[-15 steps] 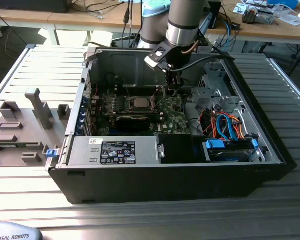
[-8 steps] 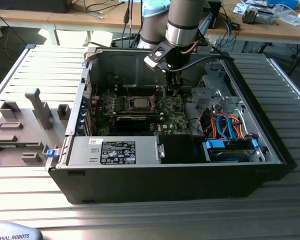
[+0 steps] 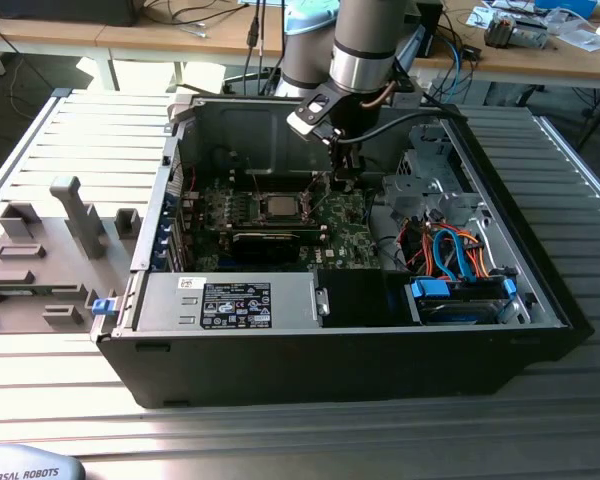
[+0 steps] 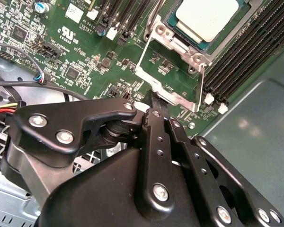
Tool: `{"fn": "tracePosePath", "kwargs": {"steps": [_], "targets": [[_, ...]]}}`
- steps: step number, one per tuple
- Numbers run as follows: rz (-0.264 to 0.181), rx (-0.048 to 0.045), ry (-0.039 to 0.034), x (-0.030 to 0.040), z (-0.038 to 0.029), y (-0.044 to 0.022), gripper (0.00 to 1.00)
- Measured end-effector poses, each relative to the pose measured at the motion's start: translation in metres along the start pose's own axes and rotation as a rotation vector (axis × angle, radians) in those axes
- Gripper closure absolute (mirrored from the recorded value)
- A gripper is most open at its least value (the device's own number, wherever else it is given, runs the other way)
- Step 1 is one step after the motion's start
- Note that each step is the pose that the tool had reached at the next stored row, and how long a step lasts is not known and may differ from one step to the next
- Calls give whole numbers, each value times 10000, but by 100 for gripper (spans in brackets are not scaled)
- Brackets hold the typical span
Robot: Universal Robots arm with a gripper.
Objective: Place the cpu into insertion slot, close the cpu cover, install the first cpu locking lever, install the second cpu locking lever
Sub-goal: 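Close the cpu cover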
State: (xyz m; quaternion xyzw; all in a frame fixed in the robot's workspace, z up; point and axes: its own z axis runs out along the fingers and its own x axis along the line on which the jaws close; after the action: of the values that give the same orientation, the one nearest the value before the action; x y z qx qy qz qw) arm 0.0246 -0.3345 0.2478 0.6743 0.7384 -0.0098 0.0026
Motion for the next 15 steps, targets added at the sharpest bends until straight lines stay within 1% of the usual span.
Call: {"fn": "tracePosePath", "kwargs": {"steps": [5, 11, 15], "targets": [[0, 0, 0, 2, 0, -18, 89], [1, 0, 0, 5, 1, -60, 89], [0, 0, 0, 7, 1, -76, 89]]}}
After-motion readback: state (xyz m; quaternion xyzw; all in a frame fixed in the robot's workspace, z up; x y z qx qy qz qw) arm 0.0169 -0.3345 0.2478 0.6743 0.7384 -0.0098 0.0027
